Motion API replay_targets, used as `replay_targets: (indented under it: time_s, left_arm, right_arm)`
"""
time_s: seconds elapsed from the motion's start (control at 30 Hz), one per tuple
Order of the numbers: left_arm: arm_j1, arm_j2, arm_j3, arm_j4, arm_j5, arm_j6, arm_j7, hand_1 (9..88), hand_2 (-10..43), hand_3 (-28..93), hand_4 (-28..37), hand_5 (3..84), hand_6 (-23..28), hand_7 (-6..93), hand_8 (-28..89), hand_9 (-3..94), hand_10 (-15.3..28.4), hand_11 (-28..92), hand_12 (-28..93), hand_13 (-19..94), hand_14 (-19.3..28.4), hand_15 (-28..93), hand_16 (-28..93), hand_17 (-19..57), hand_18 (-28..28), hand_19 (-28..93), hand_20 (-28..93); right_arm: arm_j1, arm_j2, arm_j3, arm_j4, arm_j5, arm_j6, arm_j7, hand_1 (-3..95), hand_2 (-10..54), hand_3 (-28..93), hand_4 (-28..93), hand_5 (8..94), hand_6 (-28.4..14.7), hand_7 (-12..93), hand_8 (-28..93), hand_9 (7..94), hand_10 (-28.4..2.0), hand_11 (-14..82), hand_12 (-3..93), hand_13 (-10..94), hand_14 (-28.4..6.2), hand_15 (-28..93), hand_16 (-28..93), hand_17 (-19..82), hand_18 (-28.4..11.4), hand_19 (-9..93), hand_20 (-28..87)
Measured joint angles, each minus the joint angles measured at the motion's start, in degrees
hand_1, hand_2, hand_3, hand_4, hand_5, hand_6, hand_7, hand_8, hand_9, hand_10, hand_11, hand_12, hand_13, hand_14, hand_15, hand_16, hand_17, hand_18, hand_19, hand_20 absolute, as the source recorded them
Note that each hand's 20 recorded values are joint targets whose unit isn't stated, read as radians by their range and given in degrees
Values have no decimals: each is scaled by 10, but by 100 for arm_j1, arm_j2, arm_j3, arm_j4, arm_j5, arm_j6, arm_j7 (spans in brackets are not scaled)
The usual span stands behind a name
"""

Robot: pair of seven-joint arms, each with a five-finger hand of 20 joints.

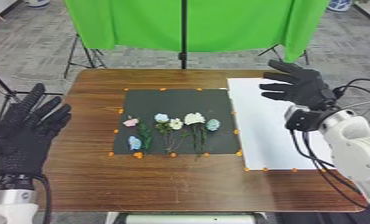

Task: Arrange flowers

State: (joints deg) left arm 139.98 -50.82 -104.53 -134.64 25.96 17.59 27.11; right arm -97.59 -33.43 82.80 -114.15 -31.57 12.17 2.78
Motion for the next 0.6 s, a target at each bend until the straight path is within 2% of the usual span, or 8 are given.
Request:
replay_targets:
  time_s: [0.07,0.2,0.37,0.6]
  left_arm:
    - [-39,-63,-46,-9,72,39,-123,183,64,764,-283,320,43,134,-98,302,178,208,132,235,251,388,-24,-81,269,559,160]
    - [-35,-177,-193,-42,351,89,-469,184,64,765,-283,320,44,138,-98,313,185,227,134,240,261,435,-40,-84,269,557,162]
    - [-37,-199,-248,-67,375,87,-503,185,65,765,-283,323,47,139,-99,316,187,229,129,240,264,449,-57,-88,265,549,161]
    - [-121,-199,-249,-96,382,86,-610,189,66,767,-283,319,51,141,-101,311,188,224,120,231,248,396,-63,-92,267,536,148]
  right_arm:
    - [-27,-51,-53,2,35,2,-5,196,20,802,-277,411,5,149,-120,446,-134,71,136,390,-180,229,158,66,-264,500,126]
    - [32,-171,-205,22,120,-39,-36,196,24,804,-277,414,5,154,-120,454,-141,81,141,393,-182,266,166,62,-261,509,136]
    - [77,-231,-298,18,391,-157,-132,195,28,808,-279,417,6,154,-122,454,-140,84,139,387,-182,265,156,56,-254,503,135]
    - [-66,-239,-176,-11,517,-292,-222,194,37,813,-280,418,8,156,-124,456,-139,84,136,388,-177,242,149,50,-247,485,130]
